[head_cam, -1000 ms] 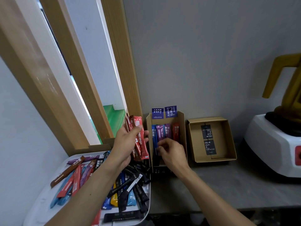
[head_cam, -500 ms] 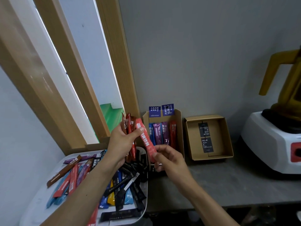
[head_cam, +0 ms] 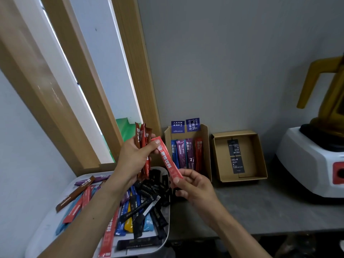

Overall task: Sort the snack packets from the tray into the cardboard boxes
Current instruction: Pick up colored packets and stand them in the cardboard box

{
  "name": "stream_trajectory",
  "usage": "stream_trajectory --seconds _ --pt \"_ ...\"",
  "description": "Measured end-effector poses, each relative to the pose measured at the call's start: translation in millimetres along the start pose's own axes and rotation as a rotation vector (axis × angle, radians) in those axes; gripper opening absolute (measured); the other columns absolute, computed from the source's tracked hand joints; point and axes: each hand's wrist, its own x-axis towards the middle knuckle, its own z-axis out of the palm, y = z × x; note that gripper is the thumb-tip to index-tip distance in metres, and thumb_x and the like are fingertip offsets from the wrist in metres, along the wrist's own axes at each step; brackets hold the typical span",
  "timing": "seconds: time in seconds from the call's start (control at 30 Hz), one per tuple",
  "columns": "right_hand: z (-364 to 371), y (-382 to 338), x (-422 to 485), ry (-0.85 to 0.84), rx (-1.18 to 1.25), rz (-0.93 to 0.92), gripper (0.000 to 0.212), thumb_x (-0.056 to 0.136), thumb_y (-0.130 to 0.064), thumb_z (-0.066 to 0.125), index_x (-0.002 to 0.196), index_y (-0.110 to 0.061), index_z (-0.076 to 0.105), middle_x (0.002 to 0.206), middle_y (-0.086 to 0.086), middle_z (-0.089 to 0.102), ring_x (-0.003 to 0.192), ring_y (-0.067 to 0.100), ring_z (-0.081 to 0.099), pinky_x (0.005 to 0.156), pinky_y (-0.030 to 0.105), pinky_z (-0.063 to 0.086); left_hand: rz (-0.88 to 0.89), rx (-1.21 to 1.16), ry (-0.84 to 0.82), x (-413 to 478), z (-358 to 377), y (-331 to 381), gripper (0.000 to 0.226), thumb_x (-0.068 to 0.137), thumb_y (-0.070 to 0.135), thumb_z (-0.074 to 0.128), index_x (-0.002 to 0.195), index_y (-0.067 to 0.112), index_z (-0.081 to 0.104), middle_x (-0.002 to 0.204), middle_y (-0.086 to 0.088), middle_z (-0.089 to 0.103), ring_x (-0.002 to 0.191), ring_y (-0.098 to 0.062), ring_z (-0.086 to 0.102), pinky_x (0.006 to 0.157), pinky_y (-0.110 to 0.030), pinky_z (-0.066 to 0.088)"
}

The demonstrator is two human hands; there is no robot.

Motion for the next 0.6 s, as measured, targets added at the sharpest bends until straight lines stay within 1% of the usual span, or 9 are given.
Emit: stream_trajectory --seconds 0.07,0.13,0.27,0.37,0.43,0.47,0.53,0.57,0.6 --pt "-0.8 -0.2 -0.3 -0.001 0.014 0.003 0.034 0.082 -0.014 0.079 0.115 -0.008 0.07 0.105 0.014 0.078 0.094 0.022 0.073 0.077 0.031 0.058 0.002 0.008 0.012 -0.7 0.0 1.7 0.016 0.091 0.03 0.075 0.105 0.023 0.071 0.086 0.0 0.076 0.084 -0.01 0.074 0.081 -0.031 0.055" --pt "-1.5 -1.7 -1.0 -0.009 0.014 -0.003 0.036 0.082 -0.015 0.079 0.116 -0.007 0.069 0.105 0.014 0.078 0.095 0.023 0.073 0.08 0.034 0.058 0.007 0.005 0.034 -1.9 0.9 3.8 0.017 0.091 0.032 0.074 0.104 0.024 0.07 0.095 0.0 0.074 0.09 -0.014 0.072 0.081 -0.029 0.054" --pt "-2.8 -4.2 -0.8 -0.015 -0.011 -0.035 0.038 0.082 -0.016 0.079 0.117 -0.004 0.069 0.107 0.016 0.077 0.097 0.027 0.074 0.083 0.038 0.058 0.026 -0.021 0.081 -3.8 2.7 8.1 0.012 0.091 0.03 0.075 0.1 0.026 0.068 0.1 0.0 0.072 0.098 -0.014 0.068 0.088 -0.032 0.05" --pt "-4.8 -2.2 -1.0 0.039 -0.005 -0.03 0.033 0.082 -0.016 0.08 0.113 -0.009 0.071 0.108 0.017 0.077 0.093 0.026 0.073 0.075 0.032 0.058 0.023 -0.012 0.037 -5.4 3.0 9.4 0.013 0.091 0.027 0.074 0.101 0.024 0.067 0.096 -0.001 0.072 0.089 -0.01 0.071 0.078 -0.022 0.048" --pt "-5.7 -0.5 -2.7 0.034 0.116 0.016 0.028 0.086 -0.015 0.076 0.113 -0.011 0.07 0.114 0.02 0.075 0.086 0.025 0.072 0.068 0.029 0.058 0.018 0.023 -0.018 -5.8 1.1 8.7 0.014 0.093 0.022 0.073 0.105 0.022 0.067 0.086 -0.001 0.074 0.076 -0.006 0.072 0.072 -0.021 0.049" --pt "-5.3 -1.0 -4.8 0.007 0.231 0.068 0.025 0.091 -0.017 0.071 0.115 -0.009 0.068 0.117 0.021 0.074 0.083 0.024 0.072 0.066 0.028 0.059 0.01 0.033 -0.053 -5.6 -0.4 8.8 0.015 0.094 0.018 0.072 0.107 0.019 0.066 0.082 -0.002 0.074 0.072 -0.007 0.072 0.07 -0.022 0.05" --pt "-4.7 -2.9 -9.7 -0.051 0.475 0.199 0.025 0.1 -0.027 0.061 0.111 -0.007 0.071 0.118 0.022 0.073 0.079 0.022 0.072 0.063 0.027 0.061 -0.026 0.009 -0.134 -4.1 -2.3 9.5 0.017 0.095 0.008 0.068 0.111 0.013 0.065 0.081 -0.006 0.075 0.072 -0.013 0.073 0.063 -0.022 0.052" --pt "-5.4 -2.7 -11.2 -0.06 0.549 0.249 0.029 0.101 -0.031 0.06 0.105 -0.006 0.074 0.115 0.022 0.073 0.077 0.021 0.072 0.062 0.026 0.062 -0.049 -0.018 -0.17 -3.7 -2.1 11.0 0.017 0.095 0.004 0.066 0.111 0.011 0.064 0.083 -0.008 0.075 0.075 -0.016 0.074 0.06 -0.023 0.052" --pt "-5.1 -2.7 -12.0 -0.059 0.57 0.278 0.027 0.099 -0.028 0.063 0.101 -0.004 0.076 0.112 0.021 0.074 0.076 0.019 0.072 0.061 0.025 0.062 -0.064 -0.04 -0.198 -3.3 -1.3 12.8 0.017 0.096 0.003 0.065 0.111 0.011 0.064 0.085 -0.008 0.076 0.078 -0.017 0.075 0.059 -0.024 0.052"
